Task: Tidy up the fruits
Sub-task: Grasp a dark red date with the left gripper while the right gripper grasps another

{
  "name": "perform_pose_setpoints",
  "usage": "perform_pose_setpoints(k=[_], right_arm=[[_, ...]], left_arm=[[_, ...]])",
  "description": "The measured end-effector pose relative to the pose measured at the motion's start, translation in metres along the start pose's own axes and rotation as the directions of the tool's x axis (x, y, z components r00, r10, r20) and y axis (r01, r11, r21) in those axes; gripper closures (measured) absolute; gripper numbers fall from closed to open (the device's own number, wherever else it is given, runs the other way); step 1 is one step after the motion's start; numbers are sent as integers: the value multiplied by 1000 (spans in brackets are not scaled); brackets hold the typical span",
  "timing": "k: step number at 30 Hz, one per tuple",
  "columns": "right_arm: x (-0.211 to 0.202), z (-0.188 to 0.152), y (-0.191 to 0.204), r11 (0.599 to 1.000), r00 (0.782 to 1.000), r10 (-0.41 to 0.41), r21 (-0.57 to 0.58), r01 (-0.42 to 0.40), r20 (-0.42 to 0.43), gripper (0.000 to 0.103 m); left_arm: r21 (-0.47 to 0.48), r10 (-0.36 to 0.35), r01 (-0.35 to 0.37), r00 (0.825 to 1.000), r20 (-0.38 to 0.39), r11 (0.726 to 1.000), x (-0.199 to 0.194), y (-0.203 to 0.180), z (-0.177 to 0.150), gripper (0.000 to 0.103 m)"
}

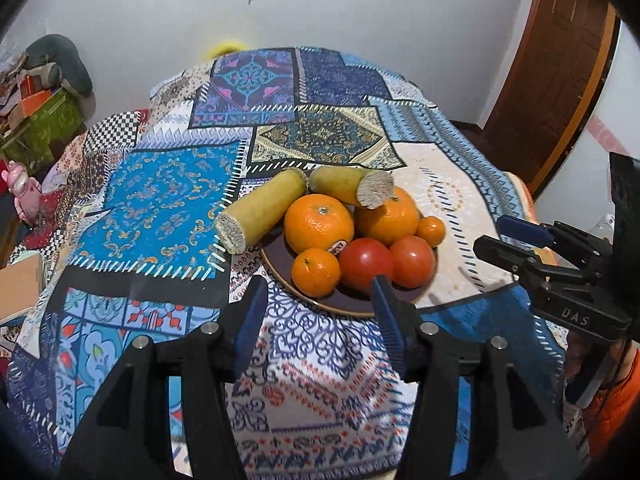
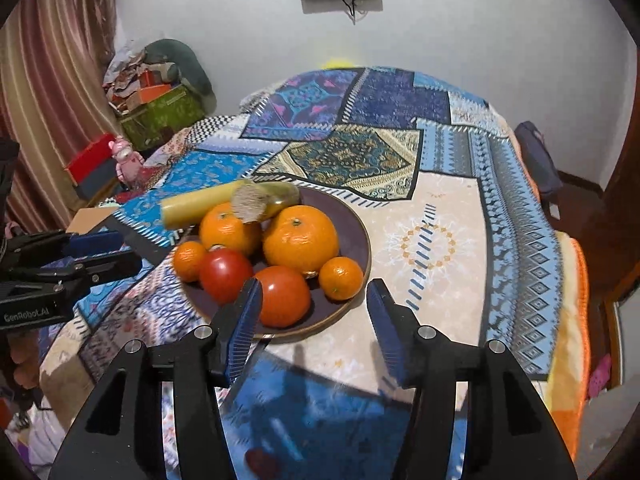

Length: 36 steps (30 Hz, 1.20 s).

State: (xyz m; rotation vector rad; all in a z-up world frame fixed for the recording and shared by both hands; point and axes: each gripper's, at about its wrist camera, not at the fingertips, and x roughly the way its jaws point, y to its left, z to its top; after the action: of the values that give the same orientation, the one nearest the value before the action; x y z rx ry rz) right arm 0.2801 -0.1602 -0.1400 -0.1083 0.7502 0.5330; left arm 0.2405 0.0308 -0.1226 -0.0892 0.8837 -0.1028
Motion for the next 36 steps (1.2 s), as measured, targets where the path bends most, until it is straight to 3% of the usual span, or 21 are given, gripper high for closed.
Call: perform_pose_setpoints(k=[7,13,21,25,28,36], right_arm=[[-25,-28,14,1000,1000,7,-3,-7,6,52],[-21,-65,17,1000,998,19,15,-18,-59,52],[0,-93,14,996,986,69,69,-59,-149,68],[9,-97,14,995,983,73,74,-61,-166,72],[11,-95,16,996,983,78,62,-68,-164,82],[0,-91,-1,993,991,82,94,-72,-106,83]], left_arm=[[12,-20,19,1000,18,1000,-32,-12,-20,43],[-2,-57,57,998,-22,998,-38,-21,-55,41],[-4,-84,84,990,-110,996,-16,-34,-90,41],[6,-87,88,988,-125,996,-4,-41,-91,41],[21,-77,80,989,-129,997,7,-47,-84,44],[42,-84,92,983,-162,995,46,-65,-59,62]])
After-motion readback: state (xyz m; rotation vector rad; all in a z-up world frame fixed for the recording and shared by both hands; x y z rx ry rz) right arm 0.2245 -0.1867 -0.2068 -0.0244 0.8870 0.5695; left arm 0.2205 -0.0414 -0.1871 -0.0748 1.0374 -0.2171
